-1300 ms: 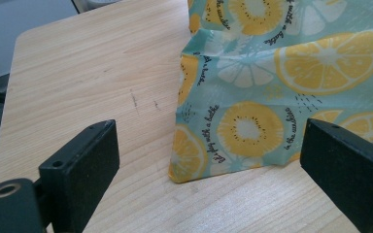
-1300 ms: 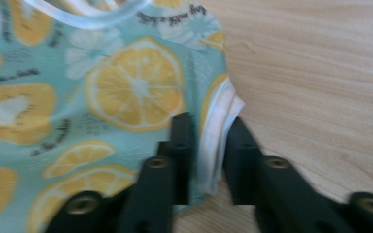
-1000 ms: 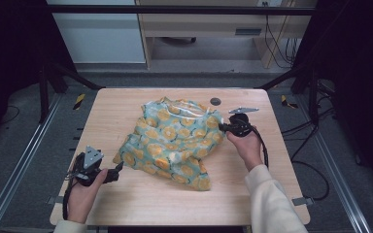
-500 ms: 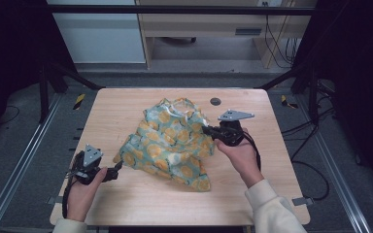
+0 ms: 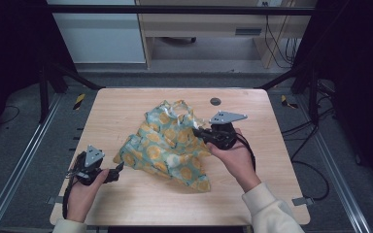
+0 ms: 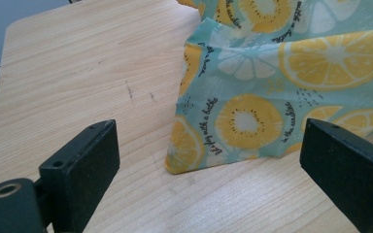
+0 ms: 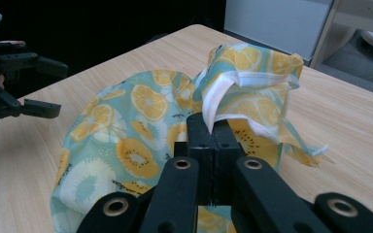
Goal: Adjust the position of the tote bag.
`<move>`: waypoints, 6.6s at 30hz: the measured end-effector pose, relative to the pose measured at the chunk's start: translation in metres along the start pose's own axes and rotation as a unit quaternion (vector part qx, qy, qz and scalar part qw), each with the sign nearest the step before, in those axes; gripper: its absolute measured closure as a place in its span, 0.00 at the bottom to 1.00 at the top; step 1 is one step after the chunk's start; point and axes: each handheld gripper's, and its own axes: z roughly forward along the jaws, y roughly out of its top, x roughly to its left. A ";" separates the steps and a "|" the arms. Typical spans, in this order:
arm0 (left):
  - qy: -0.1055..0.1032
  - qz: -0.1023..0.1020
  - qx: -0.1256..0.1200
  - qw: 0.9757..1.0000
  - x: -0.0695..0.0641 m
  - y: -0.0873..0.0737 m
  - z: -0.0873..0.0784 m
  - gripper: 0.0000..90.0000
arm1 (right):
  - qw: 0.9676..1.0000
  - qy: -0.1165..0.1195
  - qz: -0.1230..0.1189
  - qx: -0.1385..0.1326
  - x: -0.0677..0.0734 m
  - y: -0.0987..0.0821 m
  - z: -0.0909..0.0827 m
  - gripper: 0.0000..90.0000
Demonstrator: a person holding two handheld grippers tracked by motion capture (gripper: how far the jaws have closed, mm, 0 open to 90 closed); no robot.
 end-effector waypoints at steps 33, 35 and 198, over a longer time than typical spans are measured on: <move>-0.036 0.029 -0.002 0.999 0.001 0.046 0.007 0.09 | 0.993 0.100 -0.054 -0.026 0.093 -0.005 -0.036 1.00; -0.043 0.030 0.001 0.999 0.002 0.056 0.013 0.09 | 0.993 0.103 -0.054 -0.024 0.095 -0.008 -0.037 1.00; -0.044 0.049 0.087 0.994 -0.001 -0.024 0.009 0.99 | 0.991 0.073 -0.035 0.111 0.022 -0.144 -0.049 0.99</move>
